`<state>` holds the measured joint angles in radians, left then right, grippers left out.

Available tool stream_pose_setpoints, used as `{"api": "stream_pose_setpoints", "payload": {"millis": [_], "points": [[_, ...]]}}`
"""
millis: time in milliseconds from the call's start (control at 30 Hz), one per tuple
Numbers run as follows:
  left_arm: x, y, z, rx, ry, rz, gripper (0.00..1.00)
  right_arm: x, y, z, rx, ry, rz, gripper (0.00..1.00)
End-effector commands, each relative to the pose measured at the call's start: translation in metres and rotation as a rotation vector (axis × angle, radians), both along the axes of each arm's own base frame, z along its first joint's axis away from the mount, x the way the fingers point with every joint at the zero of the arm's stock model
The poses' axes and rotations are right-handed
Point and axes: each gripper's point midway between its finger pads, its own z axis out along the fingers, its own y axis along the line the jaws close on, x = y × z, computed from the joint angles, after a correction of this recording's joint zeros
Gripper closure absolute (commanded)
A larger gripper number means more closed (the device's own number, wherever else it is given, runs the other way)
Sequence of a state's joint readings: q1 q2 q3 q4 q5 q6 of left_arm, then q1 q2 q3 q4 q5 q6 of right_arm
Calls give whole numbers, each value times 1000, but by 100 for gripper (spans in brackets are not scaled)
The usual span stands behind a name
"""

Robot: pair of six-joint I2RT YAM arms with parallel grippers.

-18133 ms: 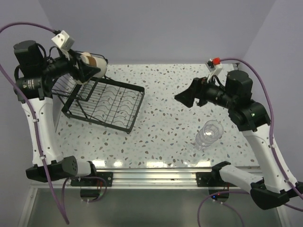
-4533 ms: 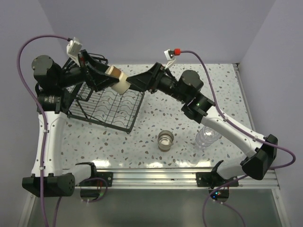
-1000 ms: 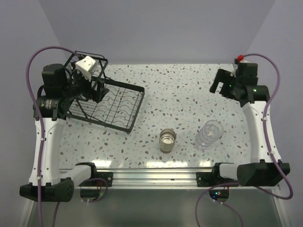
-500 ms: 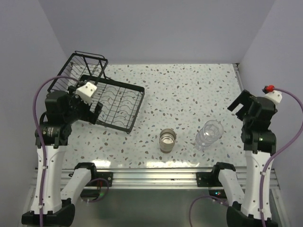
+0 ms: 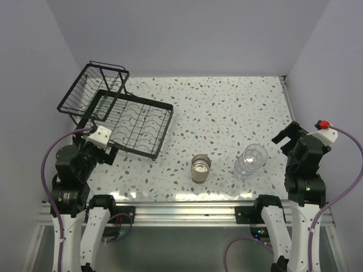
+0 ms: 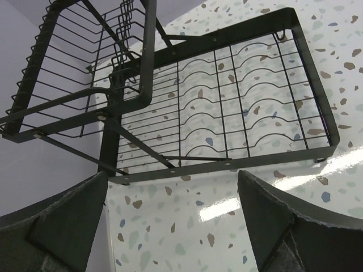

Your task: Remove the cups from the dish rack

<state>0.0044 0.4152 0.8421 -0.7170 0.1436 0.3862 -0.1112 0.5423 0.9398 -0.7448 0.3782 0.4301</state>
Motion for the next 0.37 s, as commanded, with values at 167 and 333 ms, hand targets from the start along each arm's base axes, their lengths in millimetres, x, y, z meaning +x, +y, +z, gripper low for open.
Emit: {"api": "stream_pose_setpoints", "payload": {"millis": [167,333], "points": [[13,11,7,23,-86,54,0,-4,2,2,-22,-33,1,2],[12,11,13,17,-94,57,0,-4,2,3,-42,-37,8,2]]}}
